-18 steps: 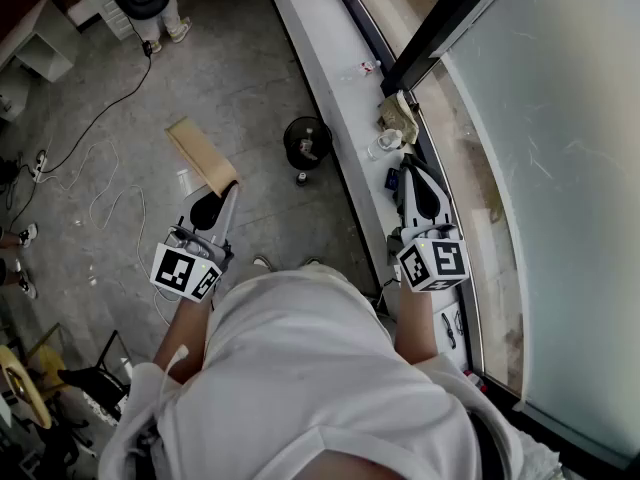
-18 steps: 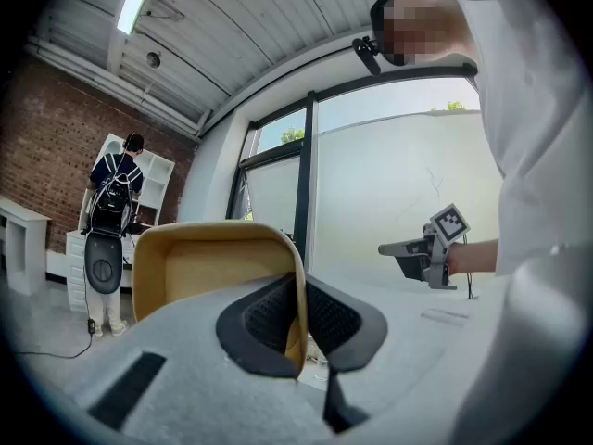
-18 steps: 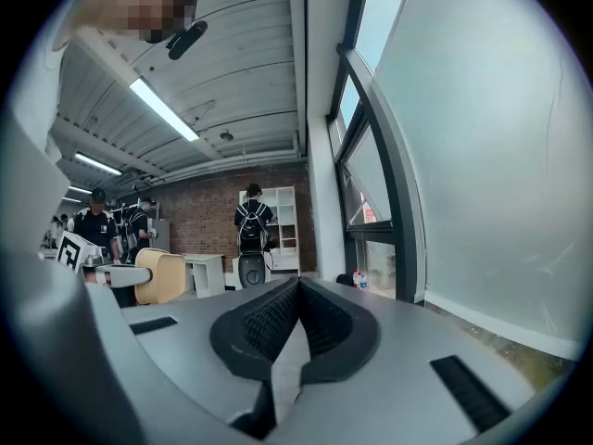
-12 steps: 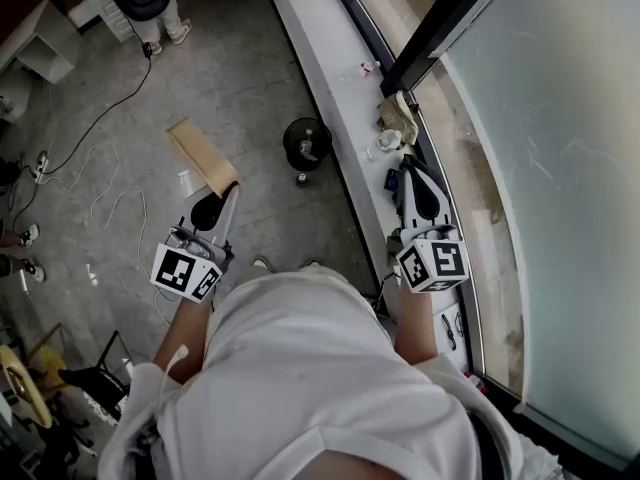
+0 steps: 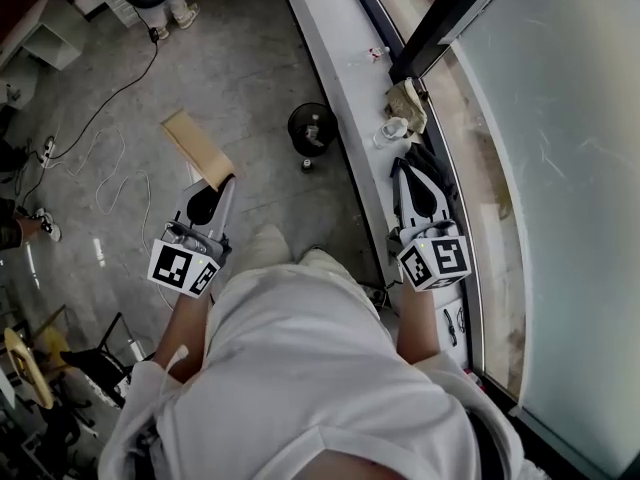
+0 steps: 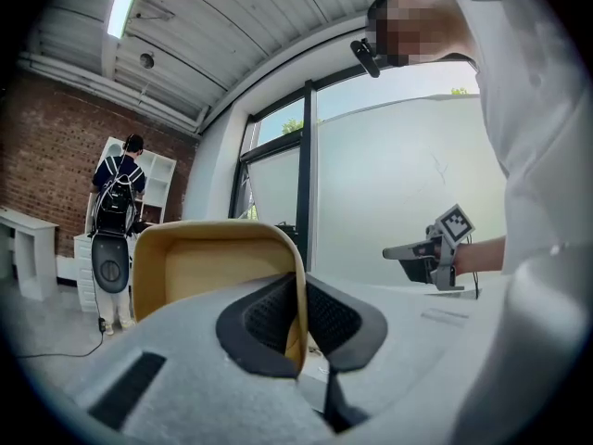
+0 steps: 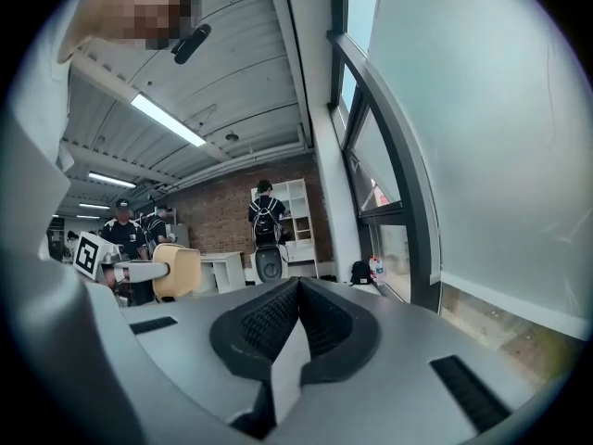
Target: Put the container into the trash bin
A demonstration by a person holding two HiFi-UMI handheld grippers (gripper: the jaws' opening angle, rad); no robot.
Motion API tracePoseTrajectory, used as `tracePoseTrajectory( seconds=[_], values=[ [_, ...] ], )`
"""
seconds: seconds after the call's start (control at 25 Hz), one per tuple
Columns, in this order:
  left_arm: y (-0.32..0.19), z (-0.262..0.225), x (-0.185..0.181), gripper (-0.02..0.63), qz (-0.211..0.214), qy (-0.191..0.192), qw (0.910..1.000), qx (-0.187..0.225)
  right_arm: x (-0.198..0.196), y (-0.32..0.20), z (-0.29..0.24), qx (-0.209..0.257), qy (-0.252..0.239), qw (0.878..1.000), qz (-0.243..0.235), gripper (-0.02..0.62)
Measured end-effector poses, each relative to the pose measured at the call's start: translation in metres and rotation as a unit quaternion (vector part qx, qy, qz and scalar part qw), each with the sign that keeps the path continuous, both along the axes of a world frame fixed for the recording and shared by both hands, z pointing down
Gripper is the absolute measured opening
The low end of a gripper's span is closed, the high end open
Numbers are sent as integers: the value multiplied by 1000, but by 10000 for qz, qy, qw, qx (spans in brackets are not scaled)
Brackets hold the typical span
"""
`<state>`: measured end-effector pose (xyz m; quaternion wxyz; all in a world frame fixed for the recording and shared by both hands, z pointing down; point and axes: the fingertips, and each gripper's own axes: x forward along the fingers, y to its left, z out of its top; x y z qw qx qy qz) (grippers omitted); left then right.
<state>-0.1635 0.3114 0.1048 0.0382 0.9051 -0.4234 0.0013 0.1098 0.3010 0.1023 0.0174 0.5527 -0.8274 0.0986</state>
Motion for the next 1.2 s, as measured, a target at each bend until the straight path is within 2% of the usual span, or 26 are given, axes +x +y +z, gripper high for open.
tracePoseTrajectory(
  seconds=[0.28,0.52,0.76,1.0,1.2],
  values=[
    [-45,24,7,19,173,38,9994,-310,-2,-31,26,-358,3,9993,-51,2],
    [-128,47,4,20,451,232,9977,-441,-24,-110,32,-475,105,9988,64,2],
    [-215,62,-9,19,745,474,9942,-621,-54,-196,4,-372,398,9985,-15,2],
    [-276,77,-9,20,869,624,9901,-909,-49,-236,-4,-414,457,9977,293,2],
    [-303,81,22,20,1174,546,9869,-963,-25,-254,6,-569,354,9968,427,2]
  ],
)
